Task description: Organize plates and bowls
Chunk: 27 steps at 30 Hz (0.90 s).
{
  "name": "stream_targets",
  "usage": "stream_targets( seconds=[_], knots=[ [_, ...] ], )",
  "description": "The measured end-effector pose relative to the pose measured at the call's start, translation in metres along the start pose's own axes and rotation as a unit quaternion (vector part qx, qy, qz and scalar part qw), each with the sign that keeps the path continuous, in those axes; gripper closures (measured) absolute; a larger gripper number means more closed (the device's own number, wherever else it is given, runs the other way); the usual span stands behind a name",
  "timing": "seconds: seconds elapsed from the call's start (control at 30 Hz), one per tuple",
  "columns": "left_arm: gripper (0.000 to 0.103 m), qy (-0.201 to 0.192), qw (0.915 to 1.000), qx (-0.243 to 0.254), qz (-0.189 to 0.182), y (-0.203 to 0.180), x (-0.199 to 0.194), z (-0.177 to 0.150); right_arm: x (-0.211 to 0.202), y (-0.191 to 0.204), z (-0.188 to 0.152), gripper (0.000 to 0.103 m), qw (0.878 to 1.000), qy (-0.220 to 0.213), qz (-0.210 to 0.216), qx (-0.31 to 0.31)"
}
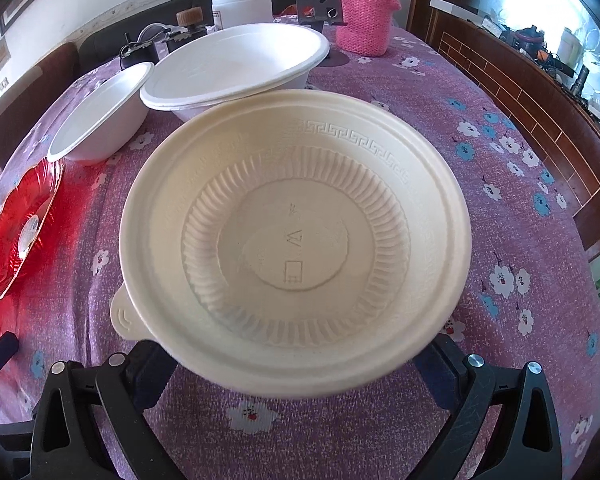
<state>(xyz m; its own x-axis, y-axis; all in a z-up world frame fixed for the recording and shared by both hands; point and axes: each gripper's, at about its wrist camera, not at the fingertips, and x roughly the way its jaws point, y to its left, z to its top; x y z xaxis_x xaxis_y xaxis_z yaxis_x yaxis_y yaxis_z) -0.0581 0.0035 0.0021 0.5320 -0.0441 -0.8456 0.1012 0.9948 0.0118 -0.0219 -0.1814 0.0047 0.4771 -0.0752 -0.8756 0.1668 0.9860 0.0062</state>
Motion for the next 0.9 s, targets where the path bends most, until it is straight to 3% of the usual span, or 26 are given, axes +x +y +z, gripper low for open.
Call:
stream_targets(
  seconds=[0.17,0.27,0.33,0.43,0.5,0.57,0.63,0.7,0.77,0.8,0.9],
  knots=[
    [0.0,0.03,0.9995,0.005,-0.006,0.0,-0.006,-0.005,-0.005,0.002,-0.009,0.001,1.0,0.0,-0.003,0.002],
    [0.0,0.034,0.9985,-0.004,-0.042,0.006,-0.02,-0.016,-0.012,0.002,-0.017,0.001,1.0,0.009,-0.004,0.001],
    [0.0,-0.006,0.9973,-0.022,-0.07,0.019,-0.046,-0.022,-0.024,-0.001,-0.025,0.004,1.0,-0.01,-0.004,0.006],
    [0.0,-0.109,0.9912,-0.034,-0.067,0.045,-0.101,-0.02,-0.061,-0.008,-0.037,0.004,0.998,-0.069,0.003,0.013],
    [0.0,-0.189,0.9796,-0.047,-0.051,0.065,-0.146,-0.019,-0.099,-0.011,-0.04,0.004,0.992,-0.127,-0.004,0.007],
    [0.0,-0.227,0.9711,-0.062,-0.041,0.082,-0.177,-0.015,-0.145,-0.013,-0.043,0.004,0.978,-0.208,-0.021,0.003],
    [0.0,-0.249,0.9657,-0.067,-0.028,0.101,-0.209,-0.004,-0.199,-0.013,-0.044,0.004,0.952,-0.305,-0.036,0.005],
    [0.0,-0.289,0.9544,-0.073,-0.002,0.116,-0.244,0.001,-0.241,-0.009,-0.039,0.003,0.929,-0.369,-0.027,0.004],
    [0.0,-0.332,0.94,-0.076,0.023,0.127,-0.277,0.001,-0.27,-0.01,-0.023,0.002,0.923,-0.384,0.017,-0.002],
    [0.0,-0.36,0.9287,-0.078,0.037,0.135,-0.298,0.002,-0.278,-0.01,-0.014,0.002,0.926,-0.377,0.025,-0.004],
    [0.0,-0.406,0.908,-0.078,0.067,0.145,-0.345,0.009,-0.297,-0.008,0.02,0.002,0.928,-0.37,0.036,-0.005]
  ],
)
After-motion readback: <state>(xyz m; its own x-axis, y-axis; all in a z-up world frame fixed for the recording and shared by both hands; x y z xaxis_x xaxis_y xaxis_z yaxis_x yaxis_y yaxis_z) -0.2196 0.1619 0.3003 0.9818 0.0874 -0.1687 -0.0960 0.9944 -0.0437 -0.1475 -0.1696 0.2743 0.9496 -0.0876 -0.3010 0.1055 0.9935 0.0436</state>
